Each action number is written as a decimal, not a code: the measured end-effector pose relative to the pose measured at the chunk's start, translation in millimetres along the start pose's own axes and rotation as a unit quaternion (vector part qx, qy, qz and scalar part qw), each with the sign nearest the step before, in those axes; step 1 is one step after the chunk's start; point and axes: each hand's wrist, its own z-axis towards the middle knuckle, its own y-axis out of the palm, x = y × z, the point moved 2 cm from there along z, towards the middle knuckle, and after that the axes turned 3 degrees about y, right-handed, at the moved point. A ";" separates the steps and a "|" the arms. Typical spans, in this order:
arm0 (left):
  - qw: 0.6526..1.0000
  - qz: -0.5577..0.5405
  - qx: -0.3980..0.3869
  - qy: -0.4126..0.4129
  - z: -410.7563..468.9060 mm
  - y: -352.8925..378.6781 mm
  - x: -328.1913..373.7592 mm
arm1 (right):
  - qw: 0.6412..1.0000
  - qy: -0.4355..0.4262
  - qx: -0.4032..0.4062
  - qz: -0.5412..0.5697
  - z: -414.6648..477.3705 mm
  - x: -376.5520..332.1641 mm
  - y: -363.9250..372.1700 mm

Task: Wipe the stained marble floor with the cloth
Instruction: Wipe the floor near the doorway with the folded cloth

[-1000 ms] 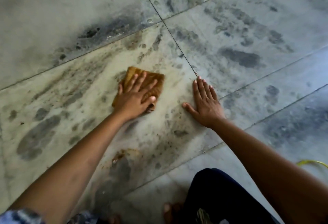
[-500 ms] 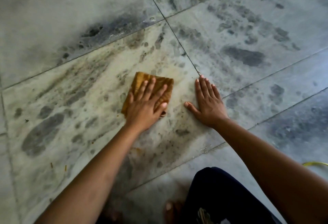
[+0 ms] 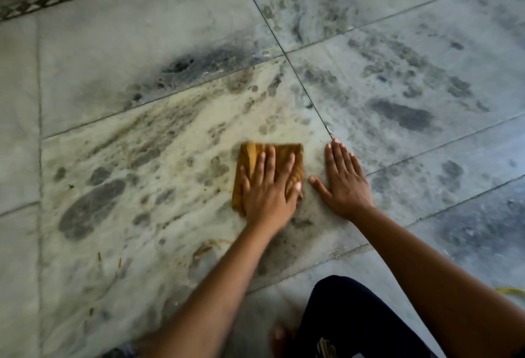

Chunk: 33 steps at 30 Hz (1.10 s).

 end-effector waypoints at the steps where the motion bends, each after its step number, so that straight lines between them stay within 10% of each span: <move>1: 1.000 0.001 0.023 0.000 -25.1 5.1 -3.9 | 1.000 0.002 0.007 0.001 -0.4 -0.2 0.0; 27: 0.991 -0.028 -0.065 -0.118 35.1 -26.5 -92.5 | 0.996 -0.034 0.042 0.066 39.0 -106.1 15.9; 33: 0.994 -0.013 0.025 -0.108 -55.8 -4.5 -83.0 | 0.997 -0.059 0.037 0.031 42.2 -117.4 18.4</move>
